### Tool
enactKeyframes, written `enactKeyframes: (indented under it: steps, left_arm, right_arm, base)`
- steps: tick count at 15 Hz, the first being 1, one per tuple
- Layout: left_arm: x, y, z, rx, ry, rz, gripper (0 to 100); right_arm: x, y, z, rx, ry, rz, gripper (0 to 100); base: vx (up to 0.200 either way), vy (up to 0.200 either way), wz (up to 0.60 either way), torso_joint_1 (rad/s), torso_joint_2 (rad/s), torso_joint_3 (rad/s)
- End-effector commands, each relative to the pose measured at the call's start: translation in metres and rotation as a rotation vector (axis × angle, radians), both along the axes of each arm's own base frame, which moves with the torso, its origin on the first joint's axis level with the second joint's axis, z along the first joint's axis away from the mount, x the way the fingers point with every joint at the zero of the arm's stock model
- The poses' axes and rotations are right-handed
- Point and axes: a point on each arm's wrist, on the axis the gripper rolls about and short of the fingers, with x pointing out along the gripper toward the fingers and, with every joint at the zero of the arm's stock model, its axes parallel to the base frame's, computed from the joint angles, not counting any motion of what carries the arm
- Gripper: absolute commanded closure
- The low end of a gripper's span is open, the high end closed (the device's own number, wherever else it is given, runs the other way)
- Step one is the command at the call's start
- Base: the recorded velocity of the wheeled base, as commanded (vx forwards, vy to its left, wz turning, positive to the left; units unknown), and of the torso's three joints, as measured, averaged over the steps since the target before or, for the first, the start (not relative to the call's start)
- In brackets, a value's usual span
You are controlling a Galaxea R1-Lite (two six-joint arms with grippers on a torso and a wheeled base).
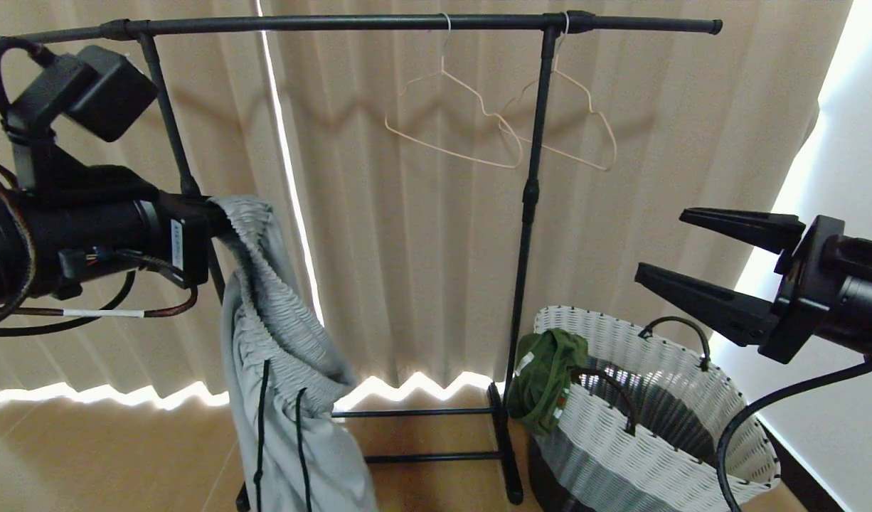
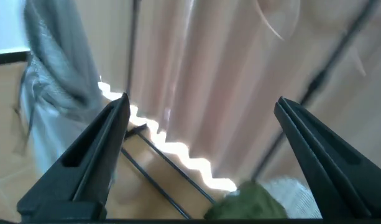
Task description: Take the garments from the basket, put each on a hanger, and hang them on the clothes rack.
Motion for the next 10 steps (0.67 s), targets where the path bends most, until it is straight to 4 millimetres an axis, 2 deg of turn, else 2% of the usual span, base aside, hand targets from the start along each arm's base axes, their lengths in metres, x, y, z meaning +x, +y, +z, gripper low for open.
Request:
enactKeyframes:
  steps: [1,2,5,7,10]
  left_arm:
    - [-0.013,0.017,-0.006,0.0,0.004,0.059,100]
    - [-0.023,0.03,-0.013,-0.008,0.005,0.116,100]
    - [-0.045,0.057,-0.036,-0.036,-0.089,0.252,100]
    - [-0.062,0.062,-0.055,-0.08,-0.156,0.281,100]
    - [-0.086,0.069,-0.069,-0.097,-0.169,0.334,100]
  right_arm:
    - [-0.014,-0.017,-0.007,-0.015,-0.002,-0.101,0]
    - [-0.022,-0.025,-0.021,-0.032,0.023,-0.199,0]
    - [-0.038,-0.043,-0.045,-0.057,0.057,-0.451,0]
    - [-0.047,-0.061,-0.062,-0.113,0.093,-0.687,0]
    - [-0.061,-0.066,-0.066,-0.16,0.055,-0.762,0]
  base:
    - [0.0,0.0,0.0,0.0,0.0,0.0]
    - [0.0,0.0,0.0,0.0,0.0,0.0]
    - [0.0,0.0,0.0,0.0,0.0,0.0]
    - [0.0,0.0,0.0,0.0,0.0,0.0]
    - [0.0,0.0,0.0,0.0,0.0,0.0]
